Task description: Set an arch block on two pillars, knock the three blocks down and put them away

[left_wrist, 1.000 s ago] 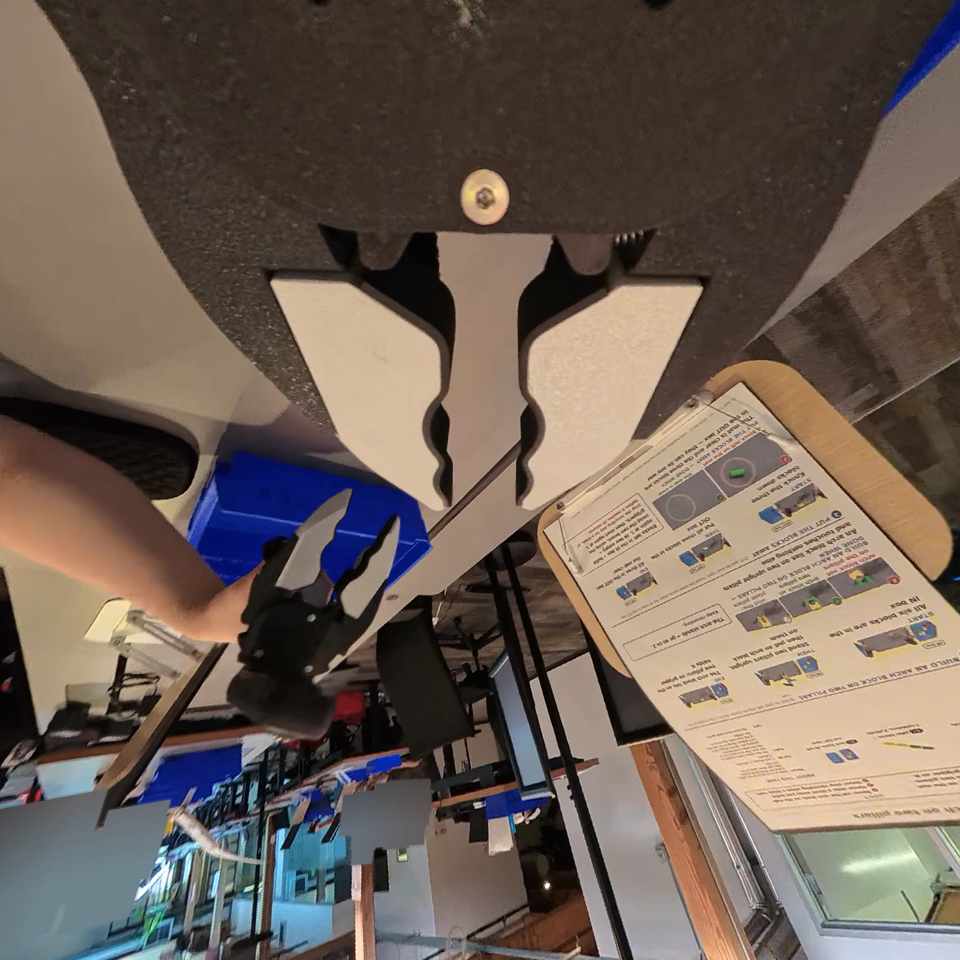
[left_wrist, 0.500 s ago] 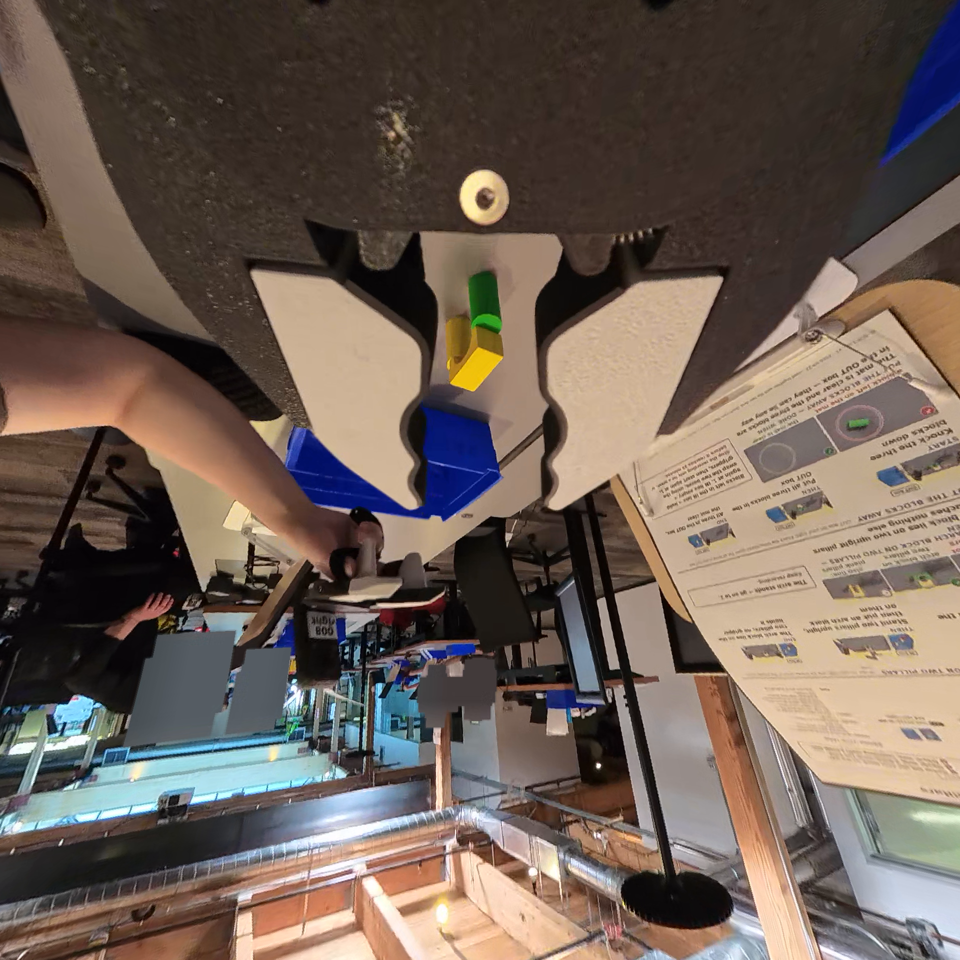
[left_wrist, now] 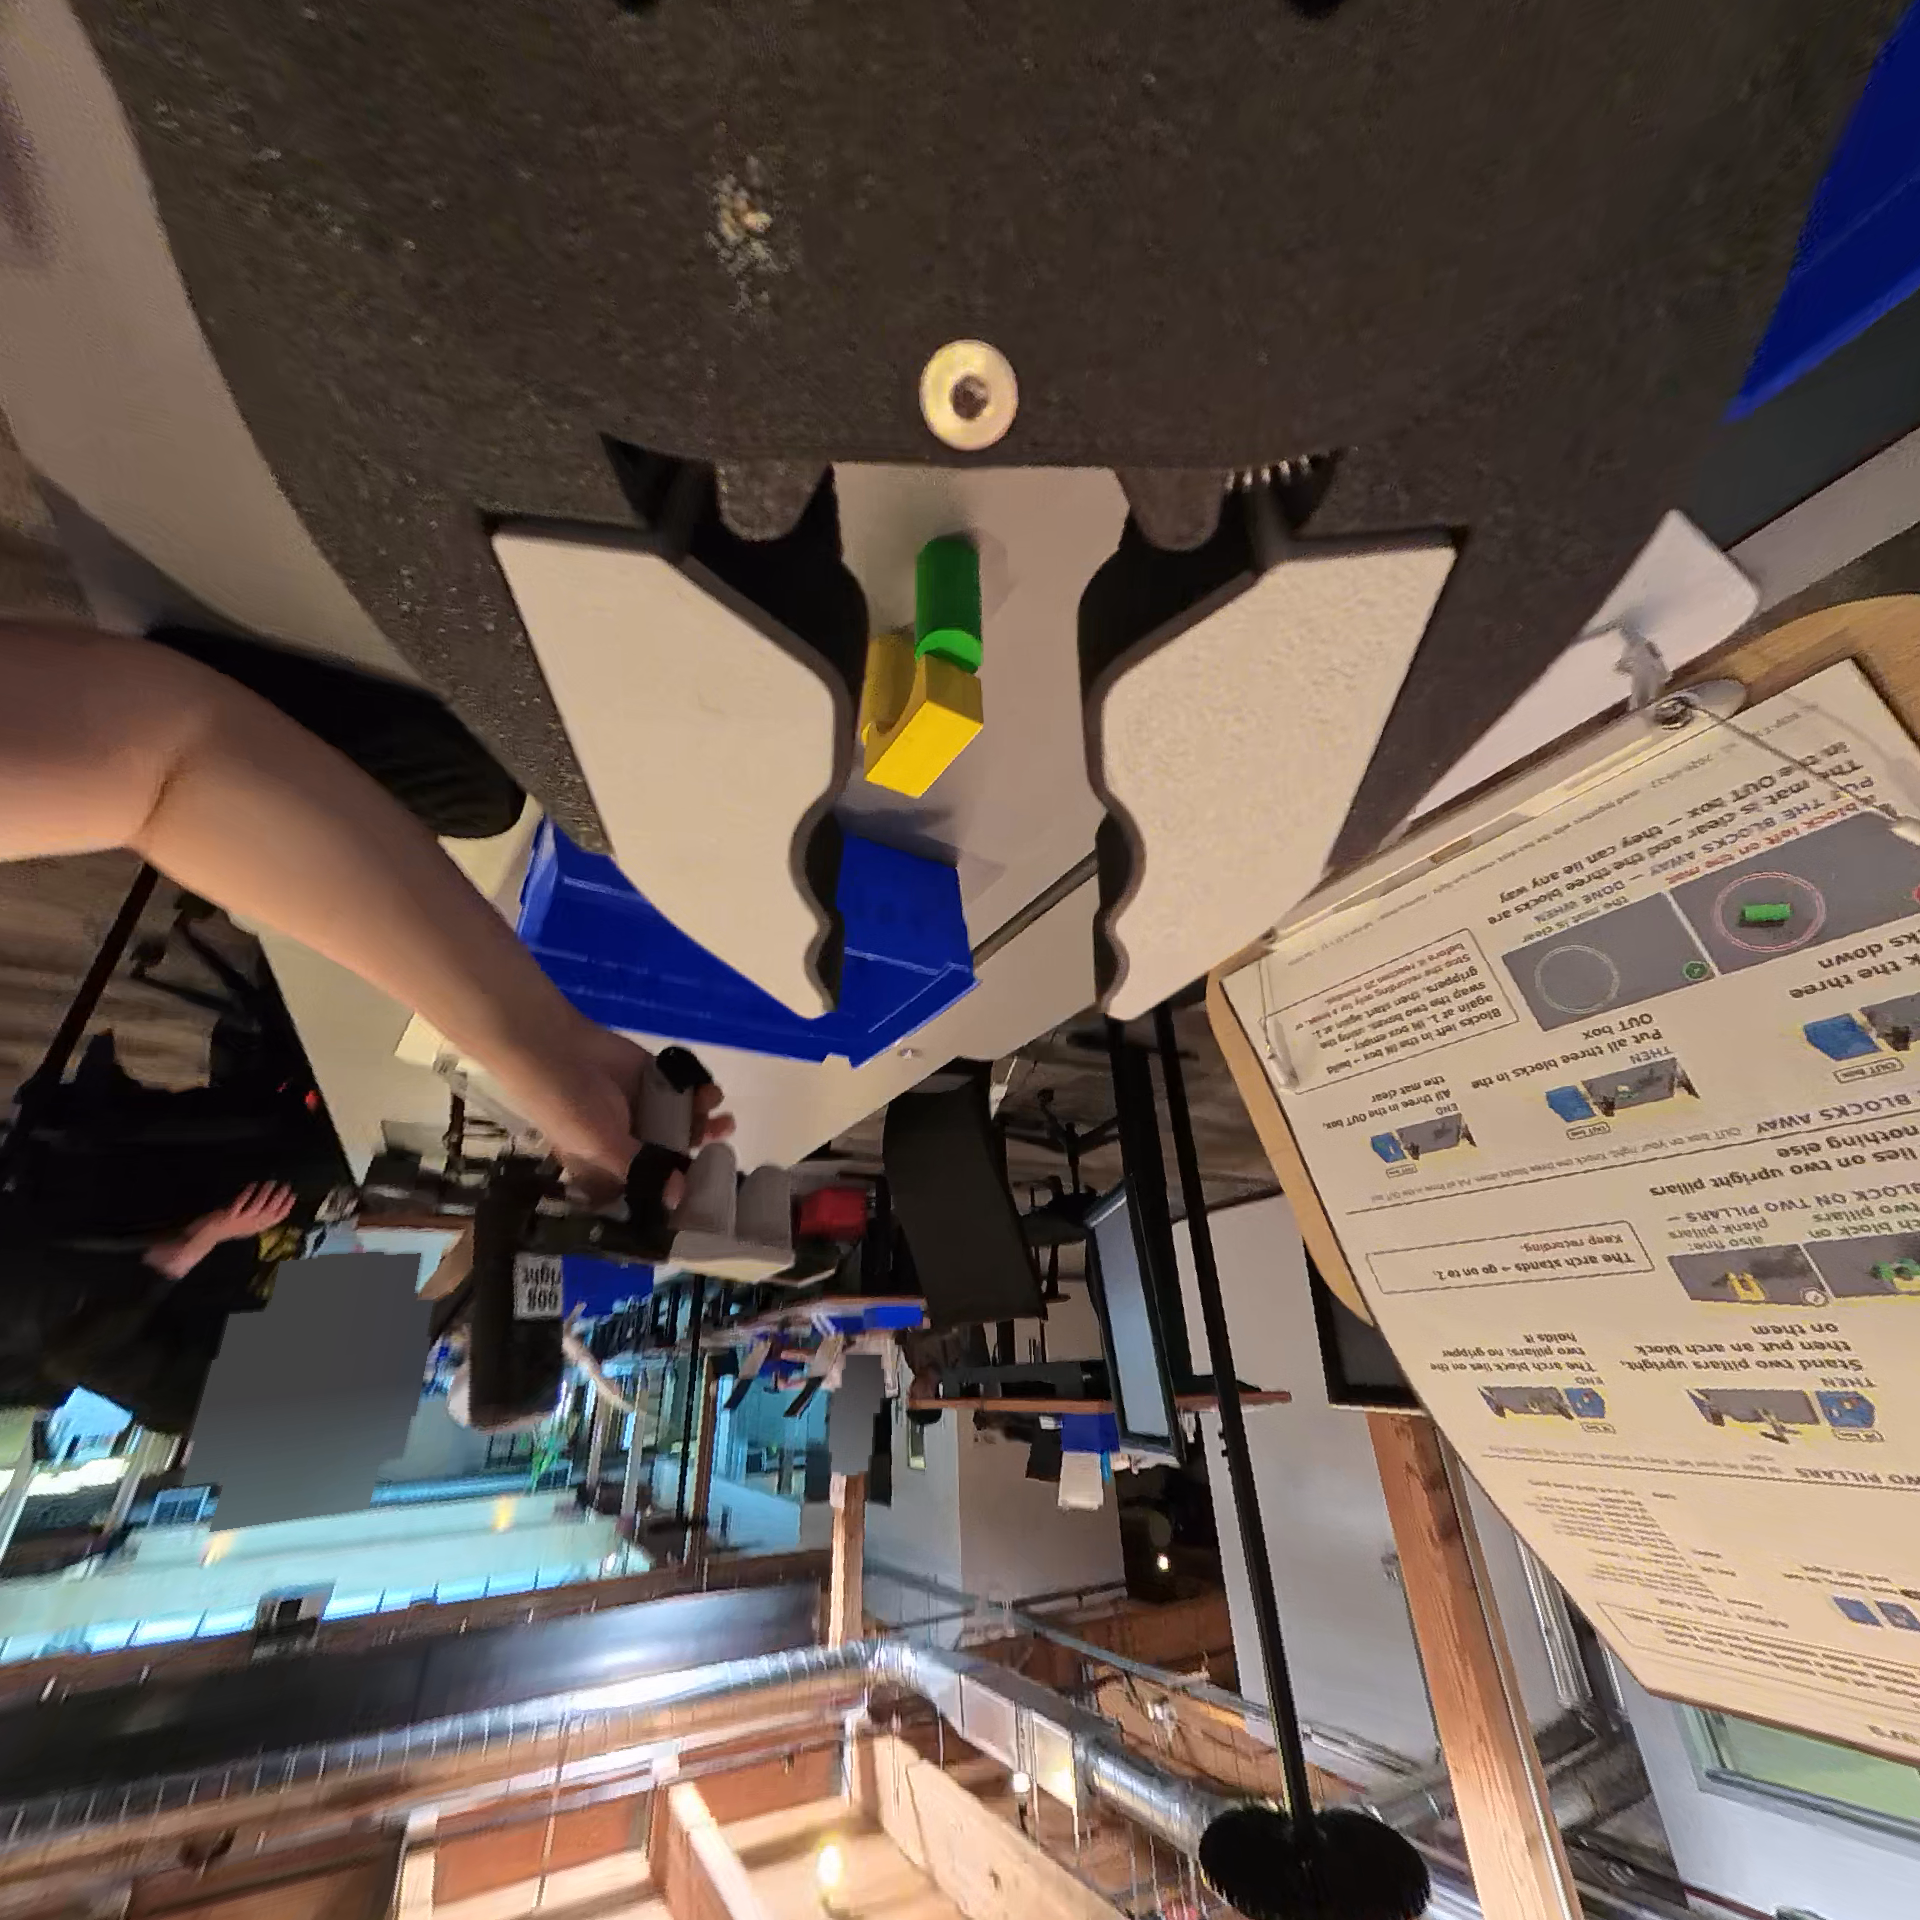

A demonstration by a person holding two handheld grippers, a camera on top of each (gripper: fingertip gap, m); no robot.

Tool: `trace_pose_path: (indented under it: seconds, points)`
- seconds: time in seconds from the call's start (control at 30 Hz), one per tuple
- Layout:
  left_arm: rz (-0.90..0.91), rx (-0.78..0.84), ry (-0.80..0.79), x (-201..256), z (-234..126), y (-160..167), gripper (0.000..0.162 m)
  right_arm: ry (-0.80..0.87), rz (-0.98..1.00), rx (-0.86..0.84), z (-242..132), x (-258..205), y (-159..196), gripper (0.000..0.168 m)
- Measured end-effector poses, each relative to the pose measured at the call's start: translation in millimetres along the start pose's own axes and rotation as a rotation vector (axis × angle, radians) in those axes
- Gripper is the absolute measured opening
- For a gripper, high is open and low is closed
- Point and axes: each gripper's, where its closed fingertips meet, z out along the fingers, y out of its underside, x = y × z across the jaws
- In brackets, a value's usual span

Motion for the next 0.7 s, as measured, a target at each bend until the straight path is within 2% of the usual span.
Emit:
trace_pose_path:
  seconds: [0.07, 0.2, 0.43, 0.6, 0.7]
  points:
    - [-0.03, 0.041, 0.02, 2.8, 2.5, -1.5, 0.044, 0.047, 0.015, 0.043, -4.9, 7.2, -7.4, 0.056]
    - [-0.02, 0.014, 0.04, 5.0, 7.4, 5.7, 0.044, 0.101, 0.029, 0.079, -13.9, 17.5, -17.1, 0.057]
    - [-0.037, 0.021, 0.06, 8.5, 10.6, 8.2, 0.044, 0.054, -0.006, 0.218, -18.9, 6.7, -35.8, 0.055]
    - [-0.018, 0.002, 0.055, 10.6, 11.7, 10.5, 0.044, 0.131, -0.084, 0.241, -22.4, 10.5, -37.7, 0.056]
    - [-0.008, -0.007, 0.056, 11.8, 12.1, 11.5, 0.042, 0.099, -0.089, 0.239, -21.4, 4.3, -36.9, 0.056]
